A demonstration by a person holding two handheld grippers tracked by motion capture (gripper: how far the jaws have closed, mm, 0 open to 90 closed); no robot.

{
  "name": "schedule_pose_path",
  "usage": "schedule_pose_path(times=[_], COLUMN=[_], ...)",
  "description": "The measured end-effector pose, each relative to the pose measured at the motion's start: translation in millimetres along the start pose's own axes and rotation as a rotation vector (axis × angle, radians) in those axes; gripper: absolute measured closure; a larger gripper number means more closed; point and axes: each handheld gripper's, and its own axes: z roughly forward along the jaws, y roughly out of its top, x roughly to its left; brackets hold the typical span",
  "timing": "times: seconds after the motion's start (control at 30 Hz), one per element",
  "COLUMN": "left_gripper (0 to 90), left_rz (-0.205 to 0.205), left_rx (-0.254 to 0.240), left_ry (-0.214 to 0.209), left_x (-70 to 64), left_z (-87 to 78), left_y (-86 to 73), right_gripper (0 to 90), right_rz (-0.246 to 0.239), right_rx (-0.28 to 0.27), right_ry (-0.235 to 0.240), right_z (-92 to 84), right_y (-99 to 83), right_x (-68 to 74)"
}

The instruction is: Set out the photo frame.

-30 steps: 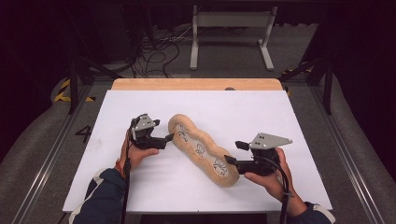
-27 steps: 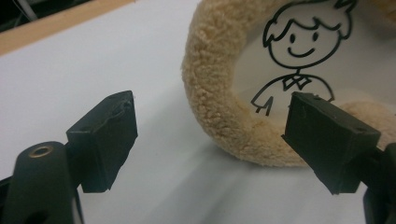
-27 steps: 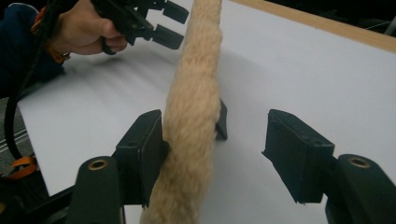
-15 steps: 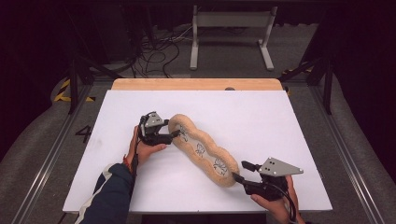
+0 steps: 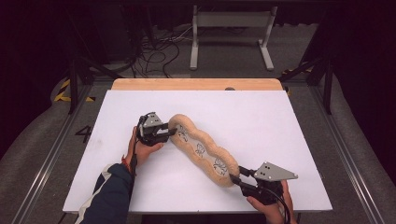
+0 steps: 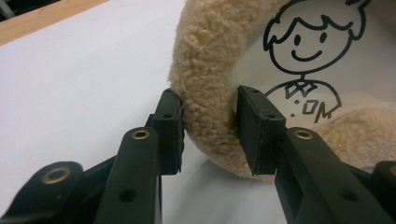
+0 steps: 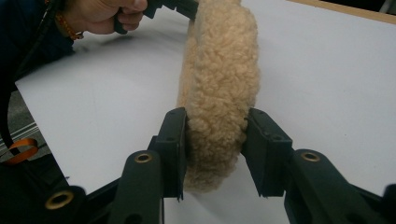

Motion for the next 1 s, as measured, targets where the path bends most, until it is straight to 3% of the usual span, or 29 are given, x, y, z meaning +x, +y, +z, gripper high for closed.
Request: schedule_pose_path(times=[0.27,0.5,0.8,1.0], left_gripper=[63.4,62.5,61.7,59.1], left_rz=[-0.007,-0.017,-0.058,-0.044], left_rx=[0.013,0.014,0.017,0.001], left_ry=[0.000,0.027,0.046,0.068], left_x=[0.1,-1.4,-7.2,-7.2], left_z=[-10.5,-21.6,-31.0,-31.6], left_y=[-5.2,-12.0,-17.8,-16.7], right_gripper=[63.2,64.0,64.0,54.0], right_rz=[0.012,0.003,-0.016,0.003], right_rx=[-0.007,-0.009,-0.017,-0.022], right_ry=[-0.016,-0.030,-0.049,-0.062], right_z=[5.2,11.4,18.0,17.9], right_y=[2.0,5.6,8.3,3.6], right_x=[-8.3,-19.2,-30.9,-29.9])
